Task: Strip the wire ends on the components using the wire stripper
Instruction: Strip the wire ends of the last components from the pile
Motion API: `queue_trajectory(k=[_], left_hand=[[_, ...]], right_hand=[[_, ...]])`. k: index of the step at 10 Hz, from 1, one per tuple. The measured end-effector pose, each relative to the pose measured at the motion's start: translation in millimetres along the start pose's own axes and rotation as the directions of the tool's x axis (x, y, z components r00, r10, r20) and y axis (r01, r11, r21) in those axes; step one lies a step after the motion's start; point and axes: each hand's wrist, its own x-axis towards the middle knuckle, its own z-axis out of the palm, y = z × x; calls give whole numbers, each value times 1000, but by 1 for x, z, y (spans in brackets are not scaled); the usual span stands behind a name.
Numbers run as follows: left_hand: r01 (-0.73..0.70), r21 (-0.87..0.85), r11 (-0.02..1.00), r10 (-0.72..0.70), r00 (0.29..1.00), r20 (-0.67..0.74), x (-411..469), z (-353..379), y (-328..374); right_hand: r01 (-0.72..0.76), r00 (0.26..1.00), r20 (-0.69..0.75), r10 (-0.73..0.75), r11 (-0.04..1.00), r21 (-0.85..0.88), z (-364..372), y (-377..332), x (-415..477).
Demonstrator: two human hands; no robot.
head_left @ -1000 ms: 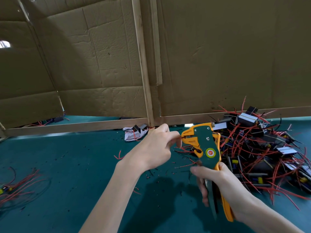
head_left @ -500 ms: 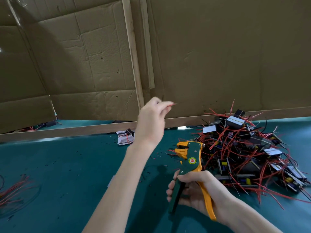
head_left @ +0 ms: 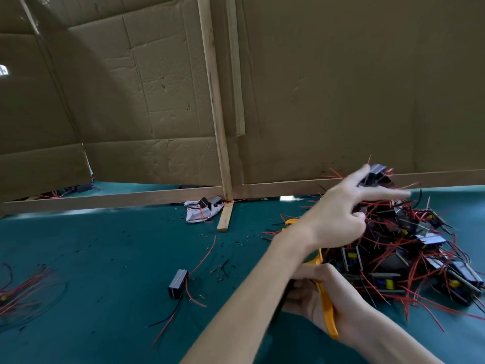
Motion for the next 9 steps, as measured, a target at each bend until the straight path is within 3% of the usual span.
queue_trajectory(k=[1, 2, 3, 4, 5, 6, 7, 8, 9], left_hand=[[90, -129, 988, -87, 996, 25, -39, -42, 3], [270, -27, 962, -263, 952, 156, -84, -90, -17], [558, 410, 722, -674, 702, 232, -123, -127, -56], [576, 717, 392, -912, 348, 219, -147, -140, -92], [690, 629, 358, -933, 294, 209, -157, -138, -115], [732, 572, 372, -924, 349, 155, -161, -140, -126], [796, 358, 488, -838, 542, -63, -161, -136, -136], [797, 190, 573, -711, 598, -370, -155, -121, -142], [837, 269, 477, -686, 546, -481, -151, -102, -148]], right_hand=[[-3, 999, -43, 5, 999, 36, -99, 244, -35], [-174, 982, 56, 178, 982, -71, -129, 358, -41], [-151, 987, 23, 156, 975, -165, -133, 365, -39], [-129, 988, 60, 141, 977, -169, -127, 369, -42], [-131, 990, 29, 138, 977, -170, -129, 367, -41], [-125, 991, 19, 131, 977, -171, -129, 366, -41], [-112, 993, 7, 114, 984, -137, -131, 364, -41], [-101, 995, -13, 101, 986, -133, -132, 364, -39], [-97, 995, -11, 96, 987, -129, -133, 364, -38]])
